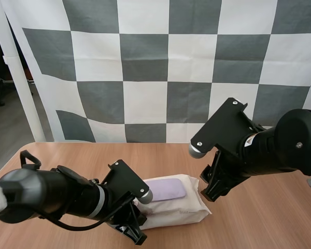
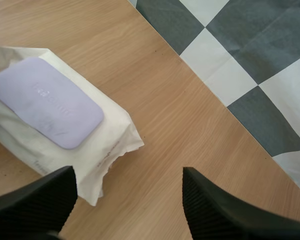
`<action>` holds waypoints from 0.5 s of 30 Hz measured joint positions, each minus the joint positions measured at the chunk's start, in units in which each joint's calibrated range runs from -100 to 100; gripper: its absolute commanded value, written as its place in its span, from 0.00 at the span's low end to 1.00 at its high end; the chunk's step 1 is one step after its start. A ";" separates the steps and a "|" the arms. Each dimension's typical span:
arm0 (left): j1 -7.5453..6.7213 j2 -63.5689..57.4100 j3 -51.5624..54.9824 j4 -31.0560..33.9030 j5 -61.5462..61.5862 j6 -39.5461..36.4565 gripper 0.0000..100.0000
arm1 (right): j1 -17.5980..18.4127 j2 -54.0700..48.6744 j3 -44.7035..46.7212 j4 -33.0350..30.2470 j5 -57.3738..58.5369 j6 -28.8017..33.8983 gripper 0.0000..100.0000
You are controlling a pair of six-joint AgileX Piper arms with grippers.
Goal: Open the wet wipes lid
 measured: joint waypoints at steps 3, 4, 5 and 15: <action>0.00 2.52 -1.84 -3.81 2.78 4.28 0.00 | 0.00 0.14 0.00 1.01 0.00 -1.94 1.00; 0.00 2.76 -2.43 -4.62 4.35 5.85 0.00 | 0.00 0.20 0.00 1.70 0.20 -2.84 1.00; 0.00 2.70 -3.15 -4.93 5.88 7.06 0.00 | 0.00 0.50 0.00 2.36 0.39 -3.63 1.00; 0.00 2.70 -6.17 -5.31 13.10 19.03 0.00 | 0.00 10.07 0.00 8.72 -1.74 -13.18 1.00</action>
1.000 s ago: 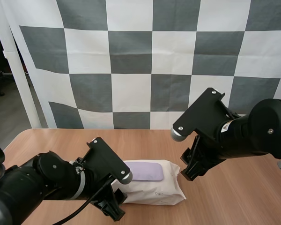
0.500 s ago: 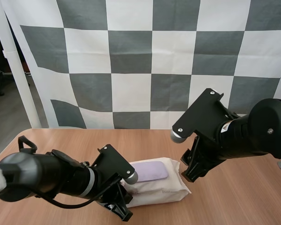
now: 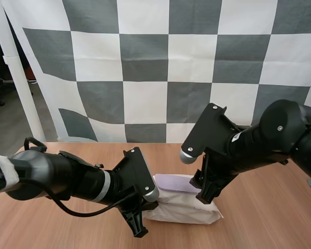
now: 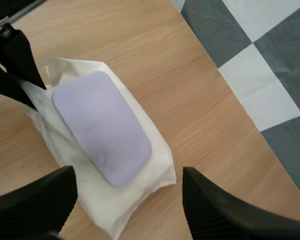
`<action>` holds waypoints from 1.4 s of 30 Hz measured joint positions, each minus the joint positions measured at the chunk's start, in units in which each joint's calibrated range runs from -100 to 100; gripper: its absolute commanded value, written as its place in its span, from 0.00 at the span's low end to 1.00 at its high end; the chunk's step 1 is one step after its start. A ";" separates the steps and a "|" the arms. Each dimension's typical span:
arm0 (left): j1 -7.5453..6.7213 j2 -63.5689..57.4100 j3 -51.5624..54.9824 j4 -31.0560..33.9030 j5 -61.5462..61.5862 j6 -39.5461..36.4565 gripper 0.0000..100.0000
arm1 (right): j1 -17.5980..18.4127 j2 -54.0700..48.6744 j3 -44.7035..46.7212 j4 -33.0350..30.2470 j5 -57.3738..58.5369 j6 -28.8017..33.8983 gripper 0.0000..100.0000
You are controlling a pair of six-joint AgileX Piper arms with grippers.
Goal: Open the wet wipes lid
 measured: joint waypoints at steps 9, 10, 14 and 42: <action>0.00 0.00 0.00 0.00 0.36 0.10 0.00 | 0.00 9.58 0.00 3.32 -0.91 -8.64 1.00; 0.00 0.00 0.00 0.00 0.36 0.10 0.00 | 0.00 10.41 0.00 3.66 -0.91 -9.40 1.00; 0.00 0.00 0.00 0.00 0.36 0.10 0.00 | 0.00 12.60 0.00 5.03 -2.25 -11.89 1.00; 0.00 0.00 0.00 0.74 0.50 0.20 0.00 | 0.00 18.23 0.00 9.23 1.16 -15.17 1.00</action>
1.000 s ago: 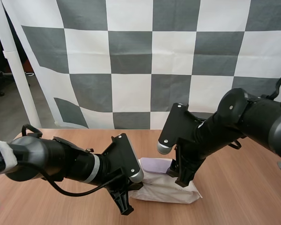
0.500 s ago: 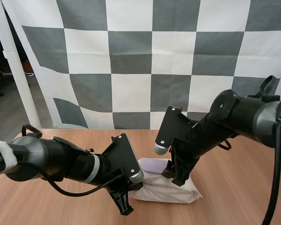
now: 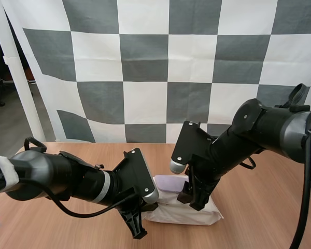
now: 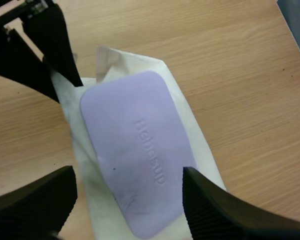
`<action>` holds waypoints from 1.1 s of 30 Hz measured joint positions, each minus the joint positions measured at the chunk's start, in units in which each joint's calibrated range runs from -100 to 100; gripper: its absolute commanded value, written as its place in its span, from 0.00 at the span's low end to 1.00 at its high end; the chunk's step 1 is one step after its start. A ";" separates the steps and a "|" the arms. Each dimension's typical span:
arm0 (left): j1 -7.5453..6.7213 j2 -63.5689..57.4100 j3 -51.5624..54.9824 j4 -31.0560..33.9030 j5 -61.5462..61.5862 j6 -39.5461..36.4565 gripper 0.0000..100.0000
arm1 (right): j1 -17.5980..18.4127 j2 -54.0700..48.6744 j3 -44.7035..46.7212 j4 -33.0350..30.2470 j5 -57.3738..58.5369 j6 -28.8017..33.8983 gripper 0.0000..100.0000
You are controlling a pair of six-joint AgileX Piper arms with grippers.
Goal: Open the wet wipes lid
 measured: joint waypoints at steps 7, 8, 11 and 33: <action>0.00 0.00 0.00 0.11 0.00 0.00 0.00 | 0.00 0.00 0.00 0.70 1.59 0.00 0.37; 0.00 0.00 0.00 0.11 0.00 0.00 0.00 | 0.00 0.00 0.00 0.70 1.88 0.00 0.28; 0.00 0.00 0.00 0.11 0.00 0.00 0.00 | 0.00 0.00 0.00 0.70 2.28 0.00 0.10; 0.00 0.00 0.00 1.36 1.99 0.00 0.00 | 0.00 -0.77 0.00 0.16 0.33 0.53 0.17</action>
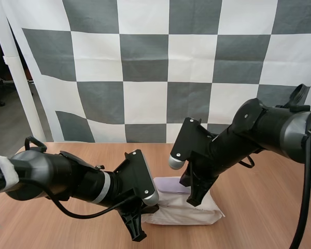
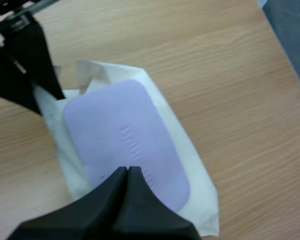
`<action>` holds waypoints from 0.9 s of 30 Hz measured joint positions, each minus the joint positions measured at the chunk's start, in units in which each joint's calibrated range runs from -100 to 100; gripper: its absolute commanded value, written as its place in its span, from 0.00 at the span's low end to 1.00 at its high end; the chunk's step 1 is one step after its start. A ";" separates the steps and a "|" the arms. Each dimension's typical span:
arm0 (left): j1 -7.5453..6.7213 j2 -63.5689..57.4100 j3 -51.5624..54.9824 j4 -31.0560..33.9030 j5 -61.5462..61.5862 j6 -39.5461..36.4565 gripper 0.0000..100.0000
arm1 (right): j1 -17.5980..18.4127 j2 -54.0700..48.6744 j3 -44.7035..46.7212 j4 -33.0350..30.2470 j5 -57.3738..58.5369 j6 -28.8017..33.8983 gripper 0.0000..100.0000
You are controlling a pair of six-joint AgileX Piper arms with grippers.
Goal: Open the wet wipes lid
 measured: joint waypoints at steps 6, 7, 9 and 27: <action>0.00 0.00 0.00 0.00 -0.16 0.00 0.00 | 0.00 -3.90 0.00 -2.13 11.88 0.50 1.00; 0.00 0.00 0.00 0.00 -0.16 0.00 0.00 | 0.00 -4.66 0.00 -2.13 12.76 0.93 1.00; 0.00 0.00 0.00 0.00 -0.16 0.00 0.00 | 0.00 -5.69 0.00 -2.38 14.66 1.04 1.00; 0.00 0.00 0.00 0.11 -0.16 0.00 0.00 | 0.00 -5.94 5.69 1.71 -2.66 -6.42 1.00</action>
